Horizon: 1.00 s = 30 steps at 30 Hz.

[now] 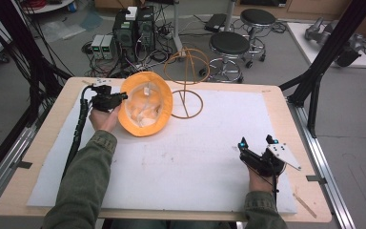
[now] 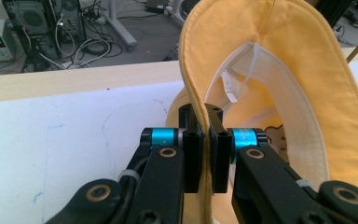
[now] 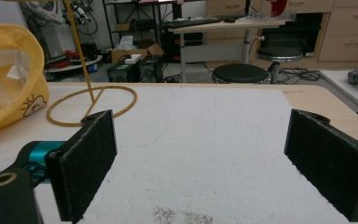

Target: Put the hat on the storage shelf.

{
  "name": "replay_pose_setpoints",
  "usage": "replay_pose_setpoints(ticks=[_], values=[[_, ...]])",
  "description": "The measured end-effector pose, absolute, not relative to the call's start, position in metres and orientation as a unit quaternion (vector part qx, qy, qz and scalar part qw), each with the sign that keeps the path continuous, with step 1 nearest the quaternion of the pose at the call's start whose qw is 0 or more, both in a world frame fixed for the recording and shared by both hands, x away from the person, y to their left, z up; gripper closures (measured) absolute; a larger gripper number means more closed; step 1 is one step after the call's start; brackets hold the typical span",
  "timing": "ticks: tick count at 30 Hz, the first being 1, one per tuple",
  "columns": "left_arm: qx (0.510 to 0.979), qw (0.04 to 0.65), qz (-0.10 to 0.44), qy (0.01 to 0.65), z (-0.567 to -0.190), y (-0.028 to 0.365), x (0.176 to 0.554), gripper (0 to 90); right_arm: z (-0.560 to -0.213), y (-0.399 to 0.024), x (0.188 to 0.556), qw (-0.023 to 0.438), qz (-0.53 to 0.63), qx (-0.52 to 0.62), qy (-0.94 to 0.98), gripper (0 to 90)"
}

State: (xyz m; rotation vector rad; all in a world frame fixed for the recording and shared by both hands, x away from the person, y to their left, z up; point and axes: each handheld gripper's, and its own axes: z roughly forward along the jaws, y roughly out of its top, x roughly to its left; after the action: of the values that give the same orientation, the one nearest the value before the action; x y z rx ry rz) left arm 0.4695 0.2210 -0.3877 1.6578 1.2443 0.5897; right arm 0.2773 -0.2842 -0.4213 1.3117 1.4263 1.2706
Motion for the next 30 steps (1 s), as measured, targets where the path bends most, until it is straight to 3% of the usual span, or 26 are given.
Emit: replay_pose_setpoints(ticks=[16, 30], values=[[0.656, 0.497, 0.292, 0.488, -0.365, 0.231, 0.457, 86.7, -0.422, -0.284, 0.277, 0.398, 0.504, 0.517, 0.566, 8.0], [0.588, 0.565, 0.35, 0.461, -0.342, 0.227, 0.439, 86.7, -0.421, -0.283, 0.276, 0.403, 0.504, 0.517, 0.563, 8.0]])
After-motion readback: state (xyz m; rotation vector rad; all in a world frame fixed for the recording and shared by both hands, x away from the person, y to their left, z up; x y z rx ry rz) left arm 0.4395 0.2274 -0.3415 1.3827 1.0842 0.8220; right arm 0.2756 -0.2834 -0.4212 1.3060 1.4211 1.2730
